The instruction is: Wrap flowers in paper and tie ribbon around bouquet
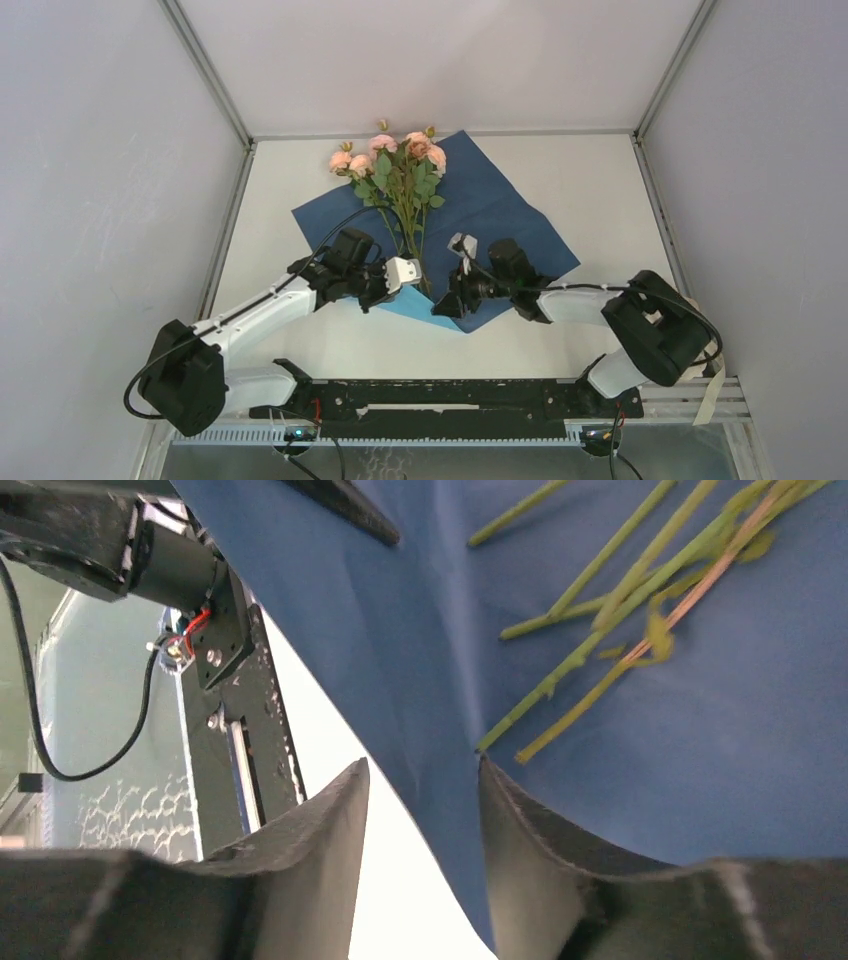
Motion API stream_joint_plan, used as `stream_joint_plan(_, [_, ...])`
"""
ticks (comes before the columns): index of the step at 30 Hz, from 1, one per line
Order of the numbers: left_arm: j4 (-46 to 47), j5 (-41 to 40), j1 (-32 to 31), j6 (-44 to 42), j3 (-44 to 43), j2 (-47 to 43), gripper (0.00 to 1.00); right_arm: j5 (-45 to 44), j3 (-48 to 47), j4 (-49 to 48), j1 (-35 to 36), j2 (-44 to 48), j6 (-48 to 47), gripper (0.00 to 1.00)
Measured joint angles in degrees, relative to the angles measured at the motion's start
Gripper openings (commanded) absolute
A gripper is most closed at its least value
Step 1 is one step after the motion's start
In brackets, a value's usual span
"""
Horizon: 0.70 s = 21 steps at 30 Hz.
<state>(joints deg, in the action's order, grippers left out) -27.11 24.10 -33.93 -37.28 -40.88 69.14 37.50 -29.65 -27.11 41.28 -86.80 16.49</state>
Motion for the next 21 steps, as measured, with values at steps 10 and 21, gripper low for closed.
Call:
stream_joint_plan(10, [3.5, -1.7, 2.5, 8.5, -0.7, 4.2, 0.00, -2.5, -13.4, 10.5, -10.2, 4.5, 7.1, 0.51])
stream_joint_plan(21, [3.8, -7.3, 9.1, 20.6, -12.9, 22.2, 0.01, -11.0, -12.0, 13.7, -1.3, 0.4, 15.2, 0.44])
